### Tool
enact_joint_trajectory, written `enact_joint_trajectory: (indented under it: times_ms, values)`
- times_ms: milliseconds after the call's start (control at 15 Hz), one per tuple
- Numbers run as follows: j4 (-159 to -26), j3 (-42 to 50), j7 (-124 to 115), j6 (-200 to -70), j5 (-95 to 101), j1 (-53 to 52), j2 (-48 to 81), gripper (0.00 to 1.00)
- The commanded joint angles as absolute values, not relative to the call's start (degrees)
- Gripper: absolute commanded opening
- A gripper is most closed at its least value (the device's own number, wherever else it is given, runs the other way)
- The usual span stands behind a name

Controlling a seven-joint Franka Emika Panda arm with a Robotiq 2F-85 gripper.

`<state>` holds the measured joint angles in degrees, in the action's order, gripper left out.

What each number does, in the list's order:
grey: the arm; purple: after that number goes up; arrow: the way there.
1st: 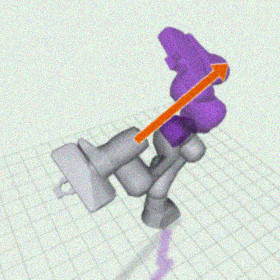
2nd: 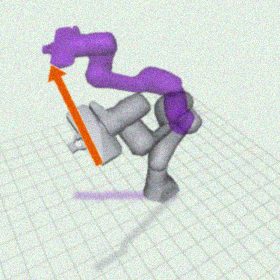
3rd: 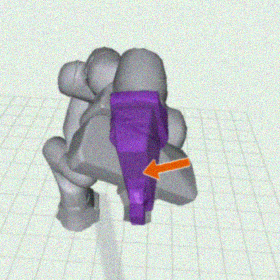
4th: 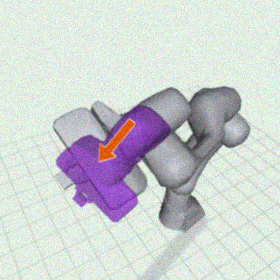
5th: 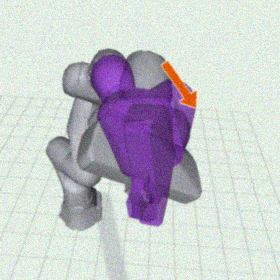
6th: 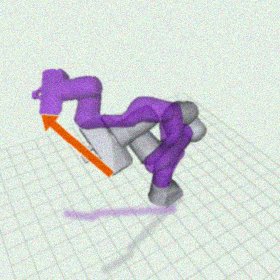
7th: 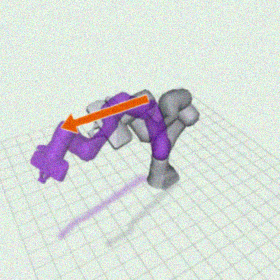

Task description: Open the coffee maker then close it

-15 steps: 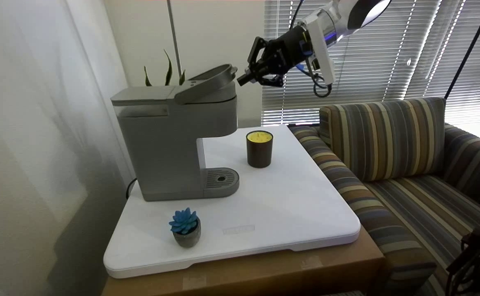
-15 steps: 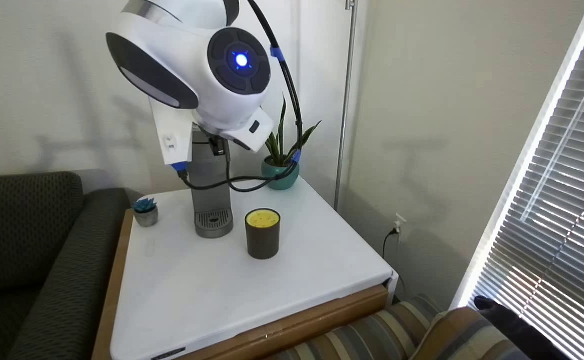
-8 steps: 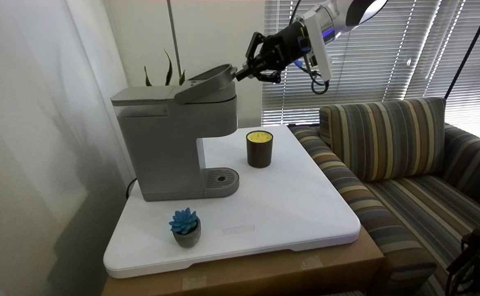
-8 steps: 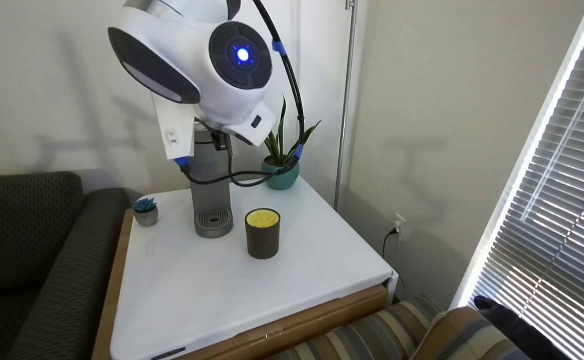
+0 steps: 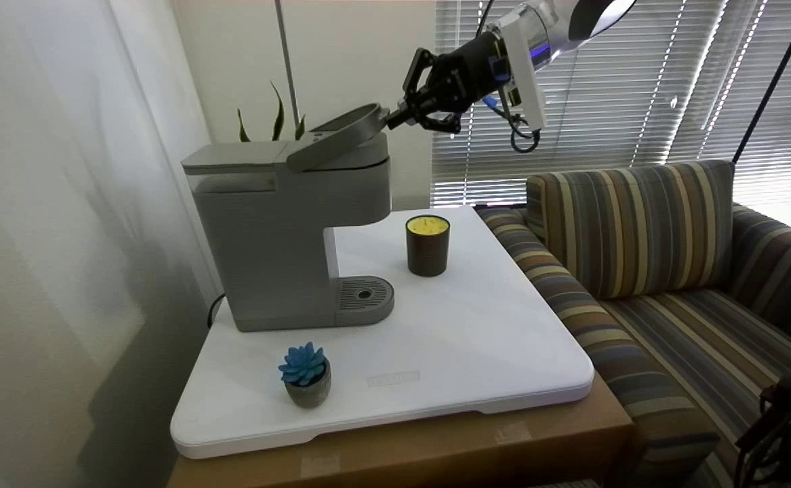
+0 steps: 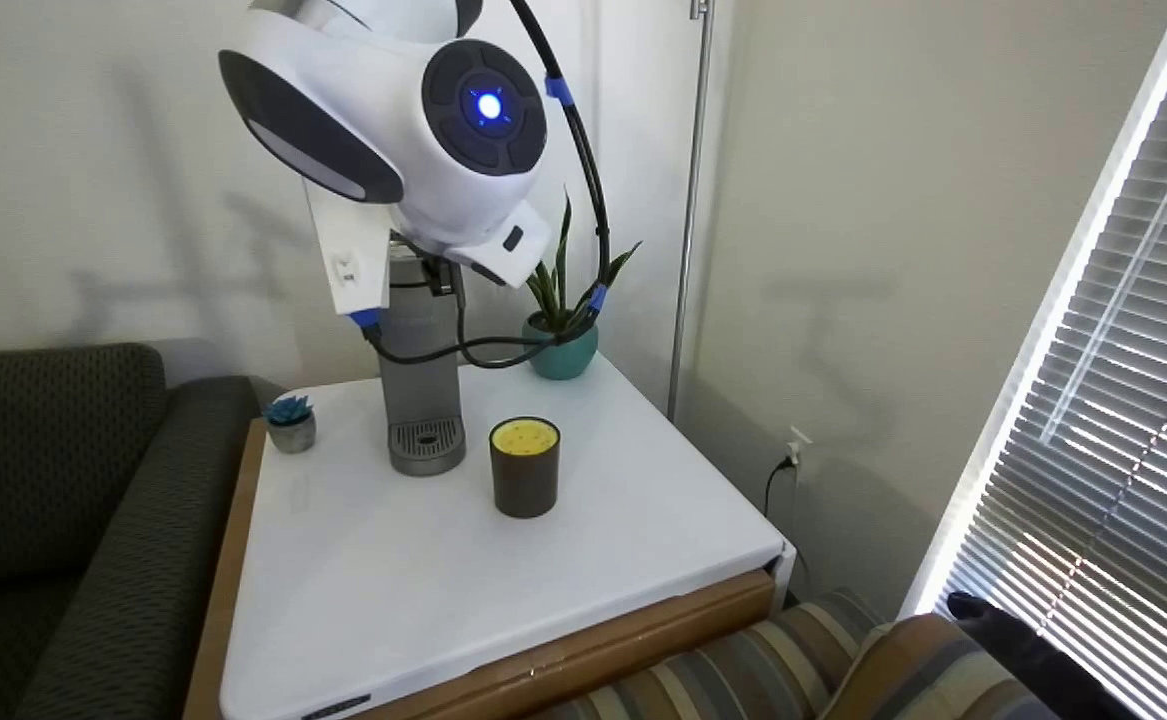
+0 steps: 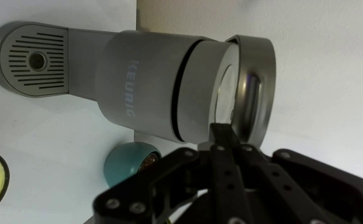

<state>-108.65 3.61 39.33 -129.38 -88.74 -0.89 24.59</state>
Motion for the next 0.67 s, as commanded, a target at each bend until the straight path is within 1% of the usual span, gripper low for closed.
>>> enact_joint_trajectory:
  times_ms: [0,600]
  values:
    - [-107.4,2.5,39.1,-126.8,-89.4,0.7,25.5,0.00]
    - [-105.8,2.6,39.3,-126.1,-89.6,1.0,25.3,0.00]
